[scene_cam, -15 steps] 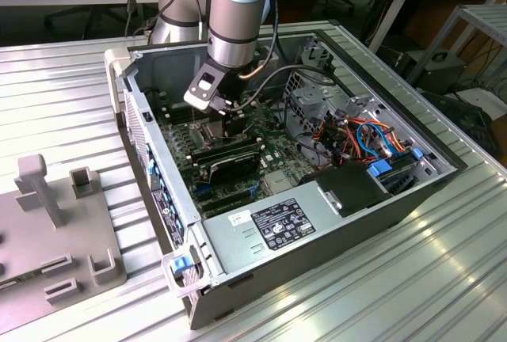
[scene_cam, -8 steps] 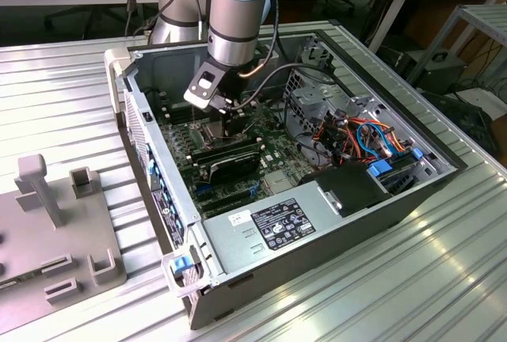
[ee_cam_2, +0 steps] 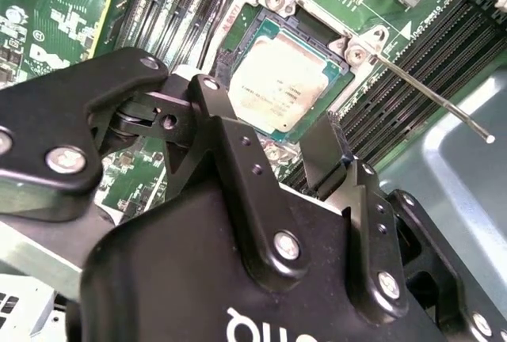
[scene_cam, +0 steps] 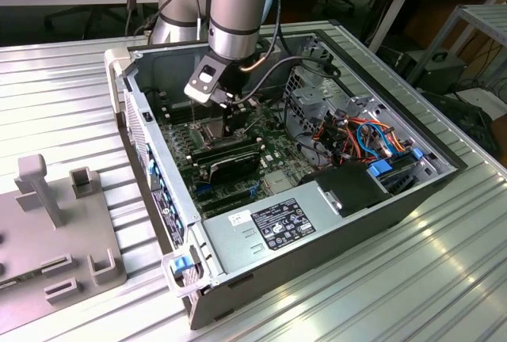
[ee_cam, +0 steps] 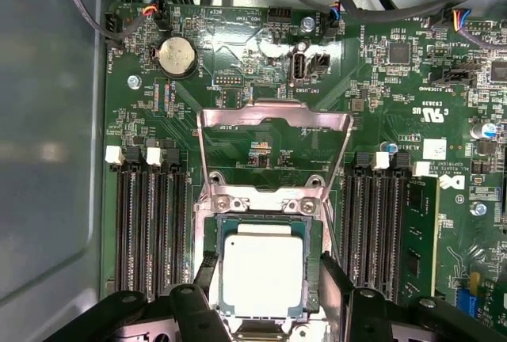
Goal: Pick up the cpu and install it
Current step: 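Place the cpu into insertion slot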
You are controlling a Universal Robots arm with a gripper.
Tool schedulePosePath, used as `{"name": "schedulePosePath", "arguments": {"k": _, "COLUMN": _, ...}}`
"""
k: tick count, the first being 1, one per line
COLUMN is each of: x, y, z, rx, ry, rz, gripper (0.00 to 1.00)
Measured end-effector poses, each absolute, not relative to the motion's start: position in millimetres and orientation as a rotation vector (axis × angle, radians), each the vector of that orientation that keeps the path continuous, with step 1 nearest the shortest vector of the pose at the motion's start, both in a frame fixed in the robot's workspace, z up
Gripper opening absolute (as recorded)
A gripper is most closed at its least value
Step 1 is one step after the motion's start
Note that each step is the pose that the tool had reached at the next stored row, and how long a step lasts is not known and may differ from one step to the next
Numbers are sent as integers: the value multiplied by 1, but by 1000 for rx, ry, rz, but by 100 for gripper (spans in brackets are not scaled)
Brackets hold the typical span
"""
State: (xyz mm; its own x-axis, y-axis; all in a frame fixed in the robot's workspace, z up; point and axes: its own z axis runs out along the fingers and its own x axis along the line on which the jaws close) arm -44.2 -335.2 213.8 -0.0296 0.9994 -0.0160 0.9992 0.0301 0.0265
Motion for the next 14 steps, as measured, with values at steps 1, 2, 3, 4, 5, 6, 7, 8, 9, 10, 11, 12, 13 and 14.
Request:
{"name": "schedulePosePath", "arguments": {"k": 1, "x": -44, "y": -335, "z": 214, "rx": 2167, "ry": 2233, "rz": 12, "gripper": 62}}
{"name": "schedulePosePath", "arguments": {"k": 2, "x": -44, "y": -335, "z": 214, "rx": 2167, "ry": 2233, "rz": 12, "gripper": 62}}
{"name": "schedulePosePath", "arguments": {"k": 3, "x": -44, "y": -335, "z": 214, "rx": 2167, "ry": 2233, "rz": 12, "gripper": 61}}
{"name": "schedulePosePath", "arguments": {"k": 4, "x": -44, "y": -335, "z": 214, "rx": 2167, "ry": 2233, "rz": 12, "gripper": 54}}
{"name": "schedulePosePath", "arguments": {"k": 5, "x": -44, "y": -335, "z": 214, "rx": 2167, "ry": 2233, "rz": 12, "gripper": 47}}
{"name": "schedulePosePath", "arguments": {"k": 6, "x": -44, "y": -335, "z": 215, "rx": 2167, "ry": 2233, "rz": 12, "gripper": 42}}
{"name": "schedulePosePath", "arguments": {"k": 7, "x": -44, "y": -335, "z": 215, "rx": 2167, "ry": 2233, "rz": 12, "gripper": 42}}
{"name": "schedulePosePath", "arguments": {"k": 8, "x": -44, "y": -335, "z": 215, "rx": 2167, "ry": 2233, "rz": 12, "gripper": 36}}
{"name": "schedulePosePath", "arguments": {"k": 9, "x": -44, "y": -335, "z": 215, "rx": 2167, "ry": 2233, "rz": 12, "gripper": 29}}
{"name": "schedulePosePath", "arguments": {"k": 10, "x": -44, "y": -335, "z": 215, "rx": 2167, "ry": 2233, "rz": 12, "gripper": 24}}
{"name": "schedulePosePath", "arguments": {"k": 11, "x": -44, "y": -335, "z": 215, "rx": 2167, "ry": 2233, "rz": 12, "gripper": 18}}
{"name": "schedulePosePath", "arguments": {"k": 12, "x": -44, "y": -335, "z": 215, "rx": 2167, "ry": 2233, "rz": 12, "gripper": 11}}
{"name": "schedulePosePath", "arguments": {"k": 13, "x": -44, "y": -335, "z": 215, "rx": 2167, "ry": 2233, "rz": 12, "gripper": 11}}
{"name": "schedulePosePath", "arguments": {"k": 14, "x": -44, "y": -335, "z": 215, "rx": 2167, "ry": 2233, "rz": 12, "gripper": 11}}
